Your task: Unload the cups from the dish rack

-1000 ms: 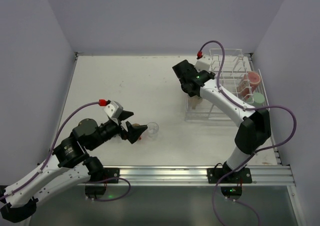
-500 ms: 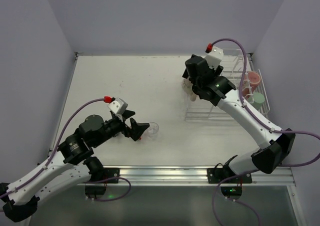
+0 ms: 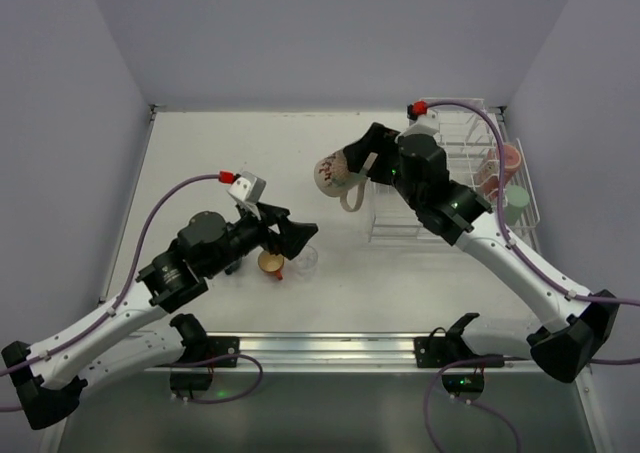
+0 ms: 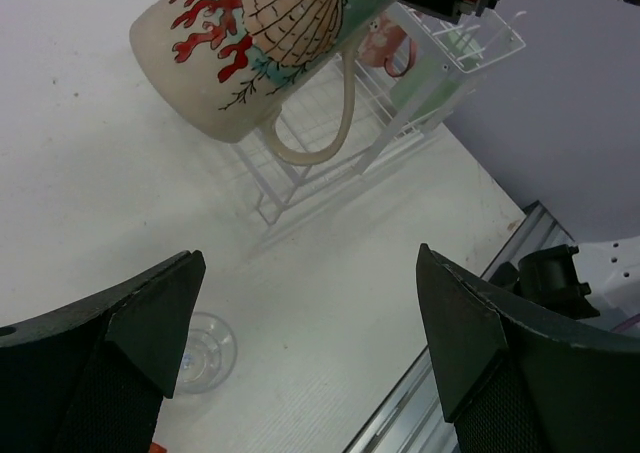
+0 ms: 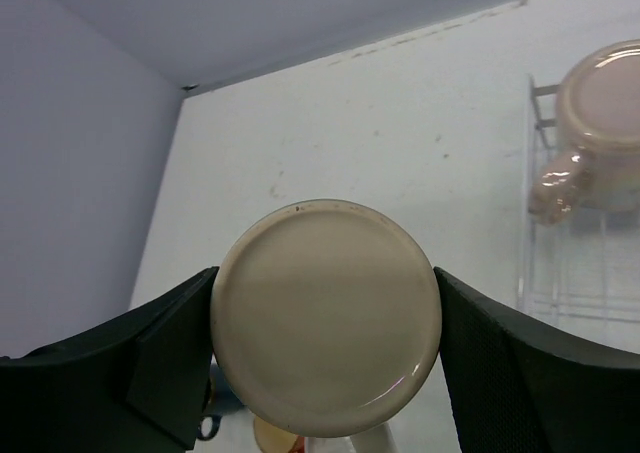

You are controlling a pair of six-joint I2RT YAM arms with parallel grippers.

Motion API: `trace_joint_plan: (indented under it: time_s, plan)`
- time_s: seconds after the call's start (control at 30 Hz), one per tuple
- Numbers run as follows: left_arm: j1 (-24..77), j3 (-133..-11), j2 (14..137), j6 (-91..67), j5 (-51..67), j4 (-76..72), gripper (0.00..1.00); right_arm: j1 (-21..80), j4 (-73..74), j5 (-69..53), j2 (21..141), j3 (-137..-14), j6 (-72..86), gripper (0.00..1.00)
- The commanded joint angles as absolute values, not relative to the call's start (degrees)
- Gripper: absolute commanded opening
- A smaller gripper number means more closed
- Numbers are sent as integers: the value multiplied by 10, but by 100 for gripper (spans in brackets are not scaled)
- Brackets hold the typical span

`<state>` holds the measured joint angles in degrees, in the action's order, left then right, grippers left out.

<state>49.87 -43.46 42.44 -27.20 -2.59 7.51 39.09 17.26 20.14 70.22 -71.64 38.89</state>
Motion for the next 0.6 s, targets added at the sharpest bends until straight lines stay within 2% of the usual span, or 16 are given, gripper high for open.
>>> trace_joint_plan:
  time_s: [0.0, 0.07, 0.23, 0.43, 0.57]
  plan:
    - [486, -467, 450, -327, -68, 11, 94, 393, -3, 89, 650, -710, 413, 22]
    - [471, -484, 473, -342, -60, 11, 93, 393, -26, 52, 639, -687, 423, 22]
    - [373, -465, 511, -437, 52, -64, 91, 391, -92, 25, 585, -623, 446, 21]
    - [370, -434, 524, -467, 70, -146, 90, 382, -124, -31, 559, -592, 471, 20]
    - [370, -409, 530, -489, 119, -234, 85, 382, -155, -59, 554, -571, 501, 20]
